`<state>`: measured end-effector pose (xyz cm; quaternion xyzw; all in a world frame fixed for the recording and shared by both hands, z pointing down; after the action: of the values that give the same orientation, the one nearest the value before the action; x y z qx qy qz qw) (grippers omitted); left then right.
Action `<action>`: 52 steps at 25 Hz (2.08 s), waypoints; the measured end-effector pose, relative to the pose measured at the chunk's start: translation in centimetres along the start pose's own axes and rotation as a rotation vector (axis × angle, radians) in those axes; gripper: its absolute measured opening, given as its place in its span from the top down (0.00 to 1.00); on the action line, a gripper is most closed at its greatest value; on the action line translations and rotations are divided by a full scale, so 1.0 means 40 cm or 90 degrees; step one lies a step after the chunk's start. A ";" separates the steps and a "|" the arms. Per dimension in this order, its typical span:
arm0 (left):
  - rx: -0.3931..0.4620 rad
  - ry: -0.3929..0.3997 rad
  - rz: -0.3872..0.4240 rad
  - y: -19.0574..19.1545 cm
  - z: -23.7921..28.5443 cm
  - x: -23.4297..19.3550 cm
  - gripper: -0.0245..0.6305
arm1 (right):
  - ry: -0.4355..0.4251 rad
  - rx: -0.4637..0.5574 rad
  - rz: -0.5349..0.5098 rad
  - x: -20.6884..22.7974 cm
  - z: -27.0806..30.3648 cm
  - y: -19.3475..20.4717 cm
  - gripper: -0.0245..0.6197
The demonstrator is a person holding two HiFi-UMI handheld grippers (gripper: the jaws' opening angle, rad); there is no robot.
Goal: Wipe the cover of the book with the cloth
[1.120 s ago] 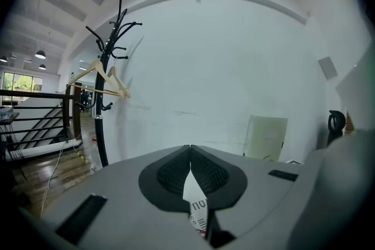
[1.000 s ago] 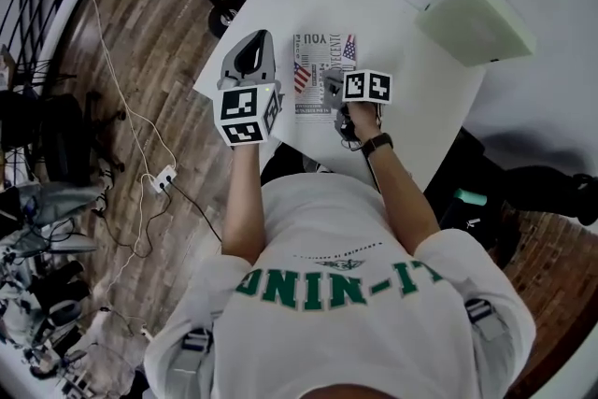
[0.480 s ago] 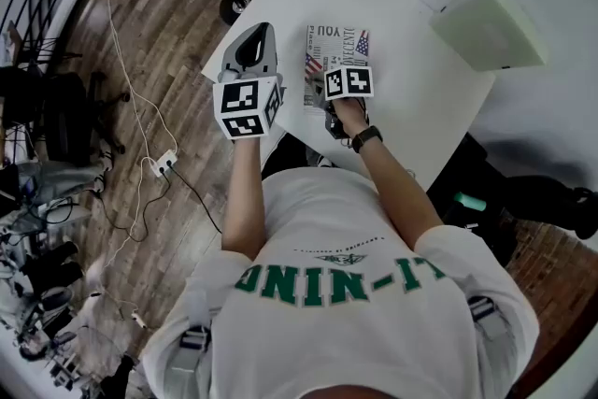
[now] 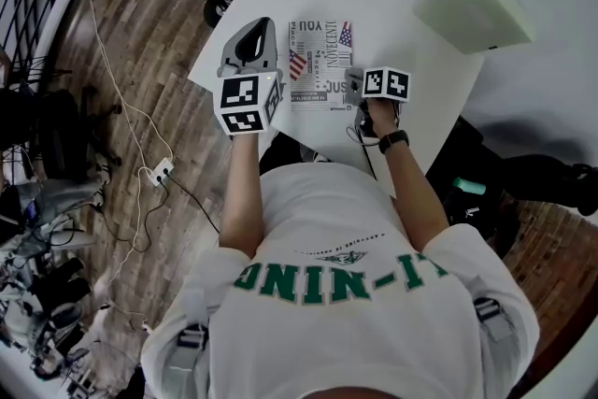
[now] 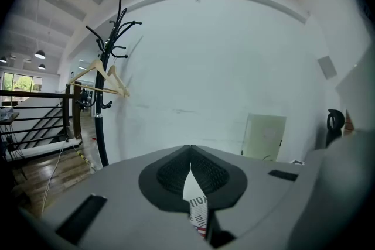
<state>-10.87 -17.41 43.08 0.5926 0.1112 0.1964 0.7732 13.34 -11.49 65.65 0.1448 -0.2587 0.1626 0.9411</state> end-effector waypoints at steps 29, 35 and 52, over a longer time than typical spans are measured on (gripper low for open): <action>-0.011 -0.022 0.016 0.010 -0.027 -0.021 0.94 | -0.022 -0.096 -0.084 -0.181 0.109 0.108 0.91; -0.009 -0.008 0.014 0.015 -0.012 -0.005 0.94 | 0.010 -0.033 0.005 -0.018 0.007 0.050 0.91; -0.010 -0.050 0.011 0.022 -0.079 -0.044 0.94 | -0.106 -0.121 -0.180 -0.313 0.158 0.252 0.91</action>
<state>-13.88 -15.21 42.96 0.5945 0.0745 0.1806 0.7800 -3.45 -7.52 66.07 0.1029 -0.3266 -0.0089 0.9395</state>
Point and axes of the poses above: the fingertips, and each gripper's own axes: z forward along the fingers, x to its right, y out of its underside, the point moved 5 cm from there along -z, backward along the fingers, and after that the axes turned 9 degrees about z, right-handed, at the moved point
